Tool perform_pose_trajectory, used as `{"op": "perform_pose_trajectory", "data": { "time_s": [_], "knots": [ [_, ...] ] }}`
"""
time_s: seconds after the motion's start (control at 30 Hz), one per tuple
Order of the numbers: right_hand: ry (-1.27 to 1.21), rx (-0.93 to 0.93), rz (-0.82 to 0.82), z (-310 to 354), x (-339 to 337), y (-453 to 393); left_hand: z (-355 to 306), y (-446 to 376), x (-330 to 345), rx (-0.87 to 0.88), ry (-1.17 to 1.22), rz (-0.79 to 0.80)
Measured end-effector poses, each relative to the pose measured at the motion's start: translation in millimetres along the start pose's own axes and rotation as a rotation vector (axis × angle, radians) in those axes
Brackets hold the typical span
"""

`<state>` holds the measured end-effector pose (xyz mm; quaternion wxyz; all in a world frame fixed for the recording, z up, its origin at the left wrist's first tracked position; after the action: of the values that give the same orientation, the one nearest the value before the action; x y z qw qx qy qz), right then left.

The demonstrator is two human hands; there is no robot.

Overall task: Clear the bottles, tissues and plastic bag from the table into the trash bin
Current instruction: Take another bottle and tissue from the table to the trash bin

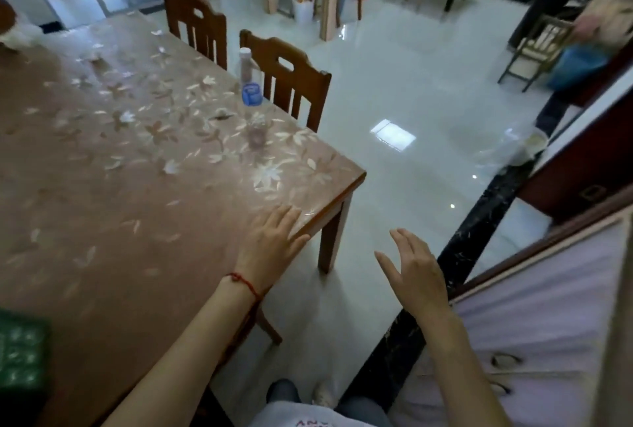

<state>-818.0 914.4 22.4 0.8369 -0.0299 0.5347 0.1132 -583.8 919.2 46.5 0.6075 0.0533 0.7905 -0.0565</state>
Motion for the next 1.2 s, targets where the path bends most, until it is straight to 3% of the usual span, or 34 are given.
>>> {"op": "perform_pose_trajectory", "data": {
  "time_s": [0.27,0.6,0.9,1.2],
  "knots": [
    [-0.050,0.257,-0.077,-70.3,-24.9,27.5,-65.0,-64.7,38.8,0.252,0.120,0.152],
    [-0.072,0.557,-0.148,-110.8,-38.6,46.5,-120.8,-133.0,65.5,0.520,-0.012,0.236],
    [-0.080,0.636,-0.164,-134.5,-53.0,15.7,-145.3,-199.0,88.0,0.589,0.001,0.304],
    [-0.069,0.594,-0.150,-214.5,-89.0,-65.4,-191.3,-296.1,109.1,0.555,0.019,0.262]
  ]
}}
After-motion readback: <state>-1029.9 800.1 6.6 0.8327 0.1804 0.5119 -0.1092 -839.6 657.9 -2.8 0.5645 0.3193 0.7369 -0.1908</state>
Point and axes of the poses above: each hand's wrist, its own y-axis away from the middle knuckle, its own x-axis out of the palm, z = x × y, the point moved 4 cm from there along -y, towards the middle knuckle, and after that the axes turned 11 degrees about z, right-handed, at the moved point
